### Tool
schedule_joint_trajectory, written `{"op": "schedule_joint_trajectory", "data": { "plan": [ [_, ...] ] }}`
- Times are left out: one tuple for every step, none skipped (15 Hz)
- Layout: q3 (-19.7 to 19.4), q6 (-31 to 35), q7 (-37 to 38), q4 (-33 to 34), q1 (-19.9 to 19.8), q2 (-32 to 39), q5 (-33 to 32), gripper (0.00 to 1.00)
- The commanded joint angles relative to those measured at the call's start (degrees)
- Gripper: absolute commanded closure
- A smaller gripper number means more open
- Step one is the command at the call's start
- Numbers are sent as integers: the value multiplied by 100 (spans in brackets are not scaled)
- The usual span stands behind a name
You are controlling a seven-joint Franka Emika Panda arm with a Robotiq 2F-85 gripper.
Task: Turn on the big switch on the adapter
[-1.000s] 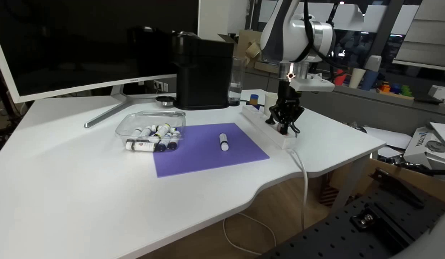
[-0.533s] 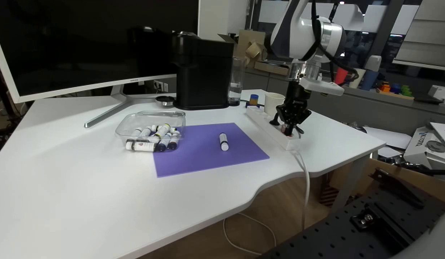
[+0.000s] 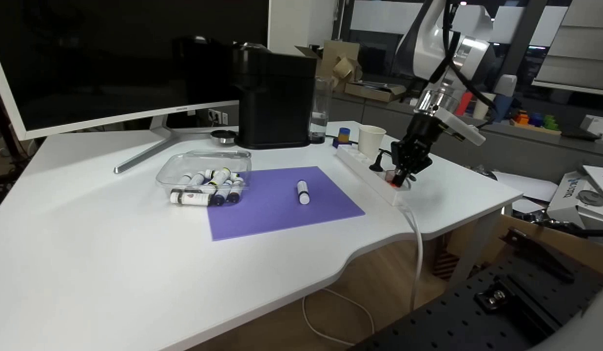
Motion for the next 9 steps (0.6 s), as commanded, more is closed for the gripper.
{"op": "schedule_joint_trajectory", "data": {
  "plan": [
    [-59, -299, -326, 133, 37, -16, -30, 100],
    [-67, -278, -408, 13, 105, -227, -87, 100],
    [-73, -261, -474, -73, 167, -387, -130, 100],
    [-68, -238, -570, -189, 237, -614, -154, 100],
    [-87, -239, -630, -326, 347, -903, -209, 100],
    [-117, -262, -667, -417, 461, -1155, -257, 100],
    [-189, -383, -570, -495, 627, -1440, -407, 74],
    [-269, -500, -439, -539, 791, -1687, -518, 74],
    [-385, -711, -213, -572, 998, -1956, -745, 69]
  ]
}}
